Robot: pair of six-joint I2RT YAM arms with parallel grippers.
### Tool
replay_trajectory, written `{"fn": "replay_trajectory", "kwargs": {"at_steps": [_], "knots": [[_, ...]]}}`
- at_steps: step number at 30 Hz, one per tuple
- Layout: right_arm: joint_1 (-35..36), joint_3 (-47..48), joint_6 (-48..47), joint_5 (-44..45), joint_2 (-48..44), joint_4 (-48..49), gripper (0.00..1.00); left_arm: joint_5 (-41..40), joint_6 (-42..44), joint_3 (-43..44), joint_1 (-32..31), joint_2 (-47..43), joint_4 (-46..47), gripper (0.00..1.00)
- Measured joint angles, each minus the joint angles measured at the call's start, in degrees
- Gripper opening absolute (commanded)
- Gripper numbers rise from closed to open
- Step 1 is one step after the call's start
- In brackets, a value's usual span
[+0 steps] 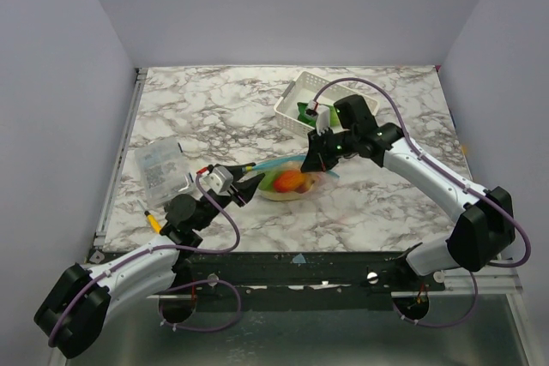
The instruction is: Place the food in the zip-top bag and seal the zipper
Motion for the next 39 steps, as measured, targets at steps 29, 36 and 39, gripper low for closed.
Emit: {"fn": "replay_trajectory", "kwargs": {"at_steps": [29,36,39], "knots": [[1.3,8.8,-4.9,-0.6,1.0,-3.1,0.73,1.4,-1.2,0.1,0.0,-2.4,-5.1,0.0],[13.2,10.1,-11.2,-0.2,1.1,-2.7,0.75,2.9,-2.5,1.3,0.0,-3.9,-9.0,0.0],[16.5,9.5,-14.2,1.7,1.2,-0.9,0.75,3.3,-3.1,1.7,0.0,-4.2,-10.1,0.0]]}}
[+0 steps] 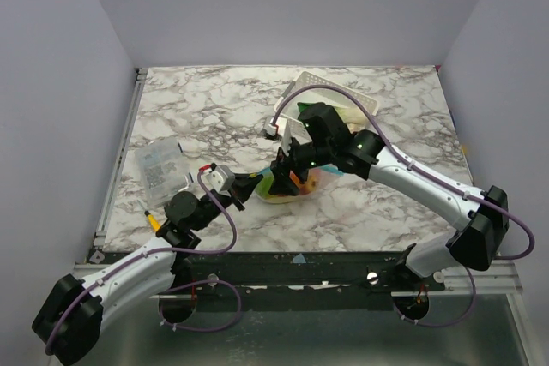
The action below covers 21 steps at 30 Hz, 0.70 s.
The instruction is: Place the food in the zip-top bag and seal the zipper
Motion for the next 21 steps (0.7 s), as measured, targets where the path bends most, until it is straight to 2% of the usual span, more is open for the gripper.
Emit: {"fn": "replay_trajectory", "kwargs": {"at_steps": [7,21], "knots": [[-0.1,-3.6,-5.7,6.6,-0.3,6.0,0.74,0.8,-0.7,0.0,0.0,-0.5,-1.5,0.0],[-0.2,-1.2,-11.7,6.6,0.0,8.3,0.69,1.6,-1.1,0.4,0.0,-3.0,-3.5,0.0]]}}
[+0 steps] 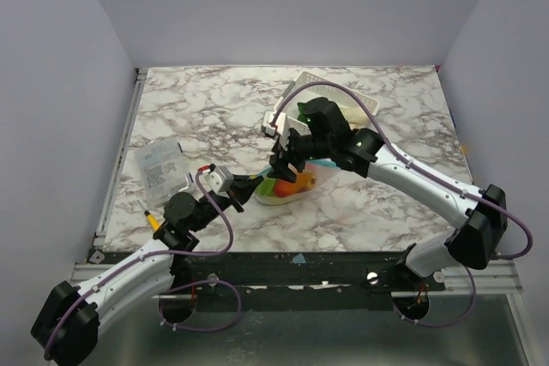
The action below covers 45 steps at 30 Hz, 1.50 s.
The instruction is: Place the food in the zip-top bag and seal the zipper
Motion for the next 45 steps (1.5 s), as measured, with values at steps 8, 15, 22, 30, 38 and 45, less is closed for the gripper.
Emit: {"fn": "replay_trajectory", "kwargs": {"at_steps": [8,15,22,30,38,45], "knots": [[-0.2,2.3,-2.5,-3.7,5.0,-0.2,0.45,1.0,0.0,0.0,0.0,-0.6,-0.8,0.0],[-0.8,2.9,-2.4,-7.7,6.4,-1.6,0.0,0.9,-0.3,0.0,0.3,-1.7,-2.1,0.19],[-3.2,2.9,-0.7,-10.4,6.1,-1.6,0.0,0.3,-2.8,-1.0,0.3,-2.4,0.2,0.34],[-3.9,2.9,-0.1,-12.0,5.4,-1.6,0.0,-0.2,-3.6,-1.2,0.3,-0.2,3.0,0.21],[-3.9,3.3,1.6,-13.2,5.4,-1.8,0.45,-0.3,-3.6,-0.8,0.3,2.3,3.6,0.0],[-3.9,8.3,2.5,-18.8,6.0,-3.9,0.52,-0.6,-3.6,-0.8,0.2,1.7,3.6,0.0]]}}
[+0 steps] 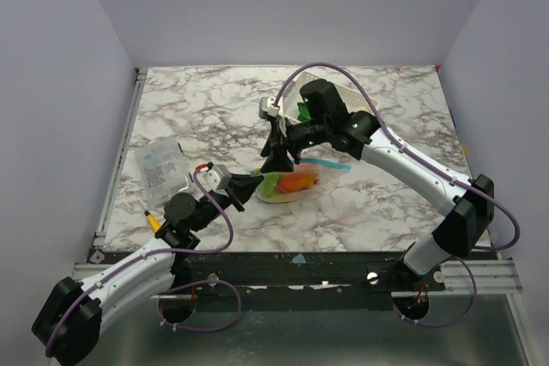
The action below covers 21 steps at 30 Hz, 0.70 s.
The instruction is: Place the food in the zip-top bag and seal the zipper
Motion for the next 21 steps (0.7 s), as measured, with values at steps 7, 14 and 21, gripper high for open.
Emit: {"fn": "replay_trajectory", "kwargs": {"at_steps": [7,14,21], "knots": [[0.0,3.3,0.2,-4.9,4.2,-0.7,0.49,-0.2,-0.1,0.0,0.0,0.0,-0.1,0.0],[0.0,3.3,1.0,-6.7,6.1,-0.9,0.36,-1.2,-0.6,0.0,0.0,-0.3,-0.5,0.0],[0.1,3.3,1.7,-7.1,6.5,-1.0,0.3,-1.5,-1.2,0.0,0.0,-0.3,-0.5,0.0]]}}
